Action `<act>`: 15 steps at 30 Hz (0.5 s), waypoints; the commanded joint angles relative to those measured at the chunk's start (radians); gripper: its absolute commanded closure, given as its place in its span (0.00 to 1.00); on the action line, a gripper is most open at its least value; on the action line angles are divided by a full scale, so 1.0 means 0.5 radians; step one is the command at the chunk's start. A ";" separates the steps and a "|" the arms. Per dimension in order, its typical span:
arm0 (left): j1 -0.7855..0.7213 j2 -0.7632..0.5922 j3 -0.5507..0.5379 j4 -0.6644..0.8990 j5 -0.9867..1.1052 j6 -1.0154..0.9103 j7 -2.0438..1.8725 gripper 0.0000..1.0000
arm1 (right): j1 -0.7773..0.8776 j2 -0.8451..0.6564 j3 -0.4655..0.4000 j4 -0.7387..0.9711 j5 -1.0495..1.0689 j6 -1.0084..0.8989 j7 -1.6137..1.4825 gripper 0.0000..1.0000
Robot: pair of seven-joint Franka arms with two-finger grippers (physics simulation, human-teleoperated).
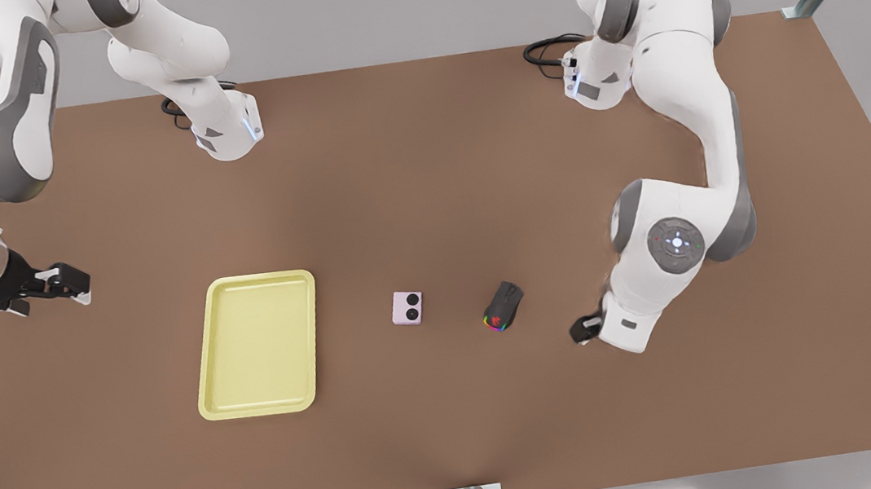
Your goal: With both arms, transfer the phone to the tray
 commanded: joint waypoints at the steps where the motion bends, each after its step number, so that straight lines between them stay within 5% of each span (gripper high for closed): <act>1: 0.054 -0.105 0.037 0.002 0.005 -0.485 0.765 0.00 | 0.133 0.010 0.014 -0.010 0.015 -0.026 0.003 0.00; 4: 0.069 -0.488 0.056 -0.253 0.042 -0.556 0.875 0.00 | 0.354 0.007 0.014 -0.004 0.062 -0.226 0.021 0.00; 9: 0.259 -1.026 -0.042 -0.866 0.057 -0.387 1.136 0.00 | 0.918 0.178 0.017 -0.022 0.117 0.072 0.800 0.00; 15: 0.357 -0.900 -0.150 -0.860 0.060 -0.249 1.170 0.00 | 1.094 0.396 0.011 -0.292 0.279 0.492 1.374 0.00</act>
